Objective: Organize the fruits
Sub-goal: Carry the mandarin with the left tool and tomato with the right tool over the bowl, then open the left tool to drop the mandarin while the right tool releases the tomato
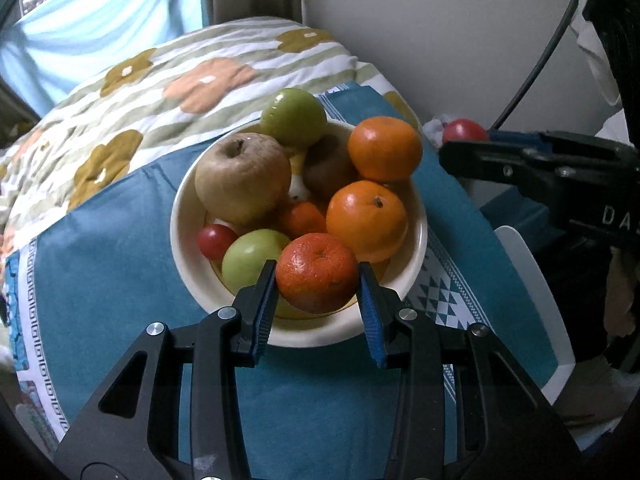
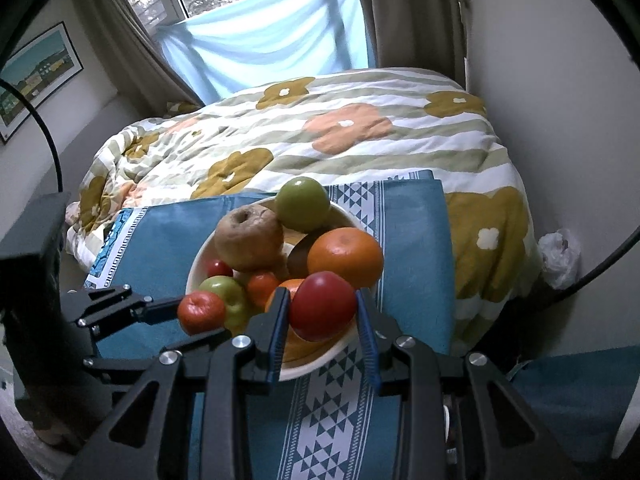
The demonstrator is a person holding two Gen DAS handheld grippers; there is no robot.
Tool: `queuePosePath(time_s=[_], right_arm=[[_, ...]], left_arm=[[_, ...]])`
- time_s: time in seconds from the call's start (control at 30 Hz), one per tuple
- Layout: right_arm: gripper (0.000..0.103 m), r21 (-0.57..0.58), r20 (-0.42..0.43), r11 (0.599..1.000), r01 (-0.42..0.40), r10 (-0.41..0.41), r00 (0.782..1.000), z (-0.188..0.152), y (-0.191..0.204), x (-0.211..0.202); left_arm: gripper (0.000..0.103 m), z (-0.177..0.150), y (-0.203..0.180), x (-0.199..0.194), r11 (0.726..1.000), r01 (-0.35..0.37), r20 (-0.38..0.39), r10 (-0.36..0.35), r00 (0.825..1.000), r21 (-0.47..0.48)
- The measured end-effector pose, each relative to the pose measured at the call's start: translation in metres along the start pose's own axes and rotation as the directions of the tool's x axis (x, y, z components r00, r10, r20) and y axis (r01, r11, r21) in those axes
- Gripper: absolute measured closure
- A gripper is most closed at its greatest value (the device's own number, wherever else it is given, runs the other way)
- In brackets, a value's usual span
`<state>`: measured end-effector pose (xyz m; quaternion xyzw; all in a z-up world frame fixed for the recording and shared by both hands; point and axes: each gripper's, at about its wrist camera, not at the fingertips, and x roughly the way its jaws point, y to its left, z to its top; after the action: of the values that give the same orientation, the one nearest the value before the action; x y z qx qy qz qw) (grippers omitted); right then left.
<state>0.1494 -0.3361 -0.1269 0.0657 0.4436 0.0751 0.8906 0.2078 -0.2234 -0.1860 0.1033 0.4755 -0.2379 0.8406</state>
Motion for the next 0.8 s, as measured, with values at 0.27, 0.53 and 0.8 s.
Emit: queuePosePath(time_s=[0.27, 0.53, 0.8], right_arm=[[0.073, -0.017, 0.006, 1.000, -0.020, 0.021, 1.000, 0.001, 0.000, -0.001], [0.073, -0.049, 0.012, 0.998, -0.045, 0.046, 0.999, 0.006, 0.007, -0.002], [0.073, -0.107, 0.006, 0.990, -0.088, 0.090, 0.996, 0.018, 0.027, 0.002]], left_arm=[[0.000, 0.000, 0.000, -0.011, 0.999, -0.038, 0.057, 0.040, 0.998, -0.036], [0.000, -0.006, 0.019, -0.033, 0.993, -0.071, 0.086, 0.079, 0.993, -0.097], [0.000, -0.017, 0.044, -0.057, 0.976, -0.114, 0.103, 0.134, 0.986, -0.186]])
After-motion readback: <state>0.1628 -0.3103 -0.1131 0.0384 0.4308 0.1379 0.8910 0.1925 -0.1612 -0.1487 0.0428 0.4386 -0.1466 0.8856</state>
